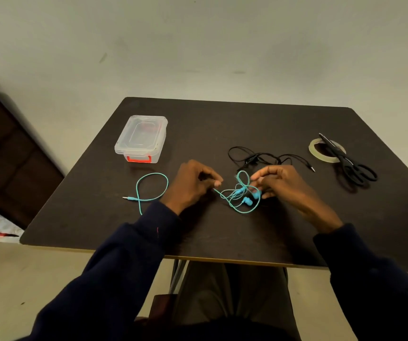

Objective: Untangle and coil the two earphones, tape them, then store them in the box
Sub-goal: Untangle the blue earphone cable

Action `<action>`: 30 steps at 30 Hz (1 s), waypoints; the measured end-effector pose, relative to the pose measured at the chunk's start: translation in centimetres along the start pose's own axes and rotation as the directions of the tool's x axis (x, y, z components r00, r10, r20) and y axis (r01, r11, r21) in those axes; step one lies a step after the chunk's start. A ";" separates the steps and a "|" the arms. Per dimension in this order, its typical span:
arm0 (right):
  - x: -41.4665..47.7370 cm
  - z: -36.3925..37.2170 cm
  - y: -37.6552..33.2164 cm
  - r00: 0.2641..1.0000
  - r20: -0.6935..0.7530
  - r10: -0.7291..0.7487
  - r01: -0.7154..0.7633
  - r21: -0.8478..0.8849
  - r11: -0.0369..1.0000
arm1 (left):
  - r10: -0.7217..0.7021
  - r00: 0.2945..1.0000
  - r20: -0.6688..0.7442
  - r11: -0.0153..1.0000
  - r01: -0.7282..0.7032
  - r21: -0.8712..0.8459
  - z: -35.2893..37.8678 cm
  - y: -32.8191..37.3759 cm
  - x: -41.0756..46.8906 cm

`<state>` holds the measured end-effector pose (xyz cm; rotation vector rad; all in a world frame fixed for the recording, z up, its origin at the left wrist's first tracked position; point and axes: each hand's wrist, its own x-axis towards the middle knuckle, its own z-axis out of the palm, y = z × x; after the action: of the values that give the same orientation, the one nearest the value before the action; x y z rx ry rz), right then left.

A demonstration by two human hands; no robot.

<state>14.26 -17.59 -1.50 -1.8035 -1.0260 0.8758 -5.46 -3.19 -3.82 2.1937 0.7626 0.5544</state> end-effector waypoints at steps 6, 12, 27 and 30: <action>-1.4 1.5 -0.9 0.906 -0.208 -0.368 0.245 -0.451 0.858 | 0.004 0.991 0.132 0.995 -0.017 0.095 -0.7 -0.9 -0.2; -1.3 6.3 -2.1 0.884 0.038 -0.467 0.453 -0.319 0.832 | 0.082 0.989 -0.122 0.986 -0.098 -0.132 -1.1 0.8 -1.4; 0.1 3.6 -2.4 0.917 0.060 -0.395 0.393 -0.309 0.866 | 0.093 0.832 -0.547 0.995 -0.056 0.083 -5.3 -1.0 -2.6; 0.1 4.5 -2.8 0.918 0.065 -0.391 0.393 -0.283 0.875 | 0.347 0.896 -0.278 0.938 -0.322 0.130 -3.9 0.8 -2.6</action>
<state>9.61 -15.14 -0.68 -1.7332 -1.5253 0.4968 -9.39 -3.40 -1.15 2.3639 0.5632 1.0644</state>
